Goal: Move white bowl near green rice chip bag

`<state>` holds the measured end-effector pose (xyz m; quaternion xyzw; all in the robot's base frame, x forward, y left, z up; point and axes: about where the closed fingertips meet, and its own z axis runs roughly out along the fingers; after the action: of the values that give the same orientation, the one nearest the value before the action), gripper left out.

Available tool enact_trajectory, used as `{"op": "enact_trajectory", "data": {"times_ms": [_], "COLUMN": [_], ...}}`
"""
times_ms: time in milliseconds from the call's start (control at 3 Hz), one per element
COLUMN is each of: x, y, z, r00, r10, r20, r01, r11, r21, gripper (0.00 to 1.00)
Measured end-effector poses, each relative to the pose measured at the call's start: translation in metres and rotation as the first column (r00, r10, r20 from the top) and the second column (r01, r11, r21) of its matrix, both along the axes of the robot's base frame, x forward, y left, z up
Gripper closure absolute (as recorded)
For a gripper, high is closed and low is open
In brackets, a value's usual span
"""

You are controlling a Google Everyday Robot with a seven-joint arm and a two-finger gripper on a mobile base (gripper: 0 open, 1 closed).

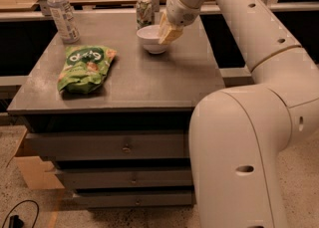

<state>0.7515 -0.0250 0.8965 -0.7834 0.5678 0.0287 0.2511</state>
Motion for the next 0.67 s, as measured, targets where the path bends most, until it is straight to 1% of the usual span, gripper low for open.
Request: {"op": "enact_trajectory", "data": {"times_ms": [333, 667], "x": [-0.011, -0.031], "y": [0.031, 0.058], "z": [0.002, 0.005], "r00": [0.9955, 0.9821], "r10": [0.092, 0.181], "r20": [0.02, 0.052], "r01": [-0.093, -0.183], "r11": [0.996, 0.983], "r21": [0.016, 0.025], "gripper": [1.0, 1.0]}}
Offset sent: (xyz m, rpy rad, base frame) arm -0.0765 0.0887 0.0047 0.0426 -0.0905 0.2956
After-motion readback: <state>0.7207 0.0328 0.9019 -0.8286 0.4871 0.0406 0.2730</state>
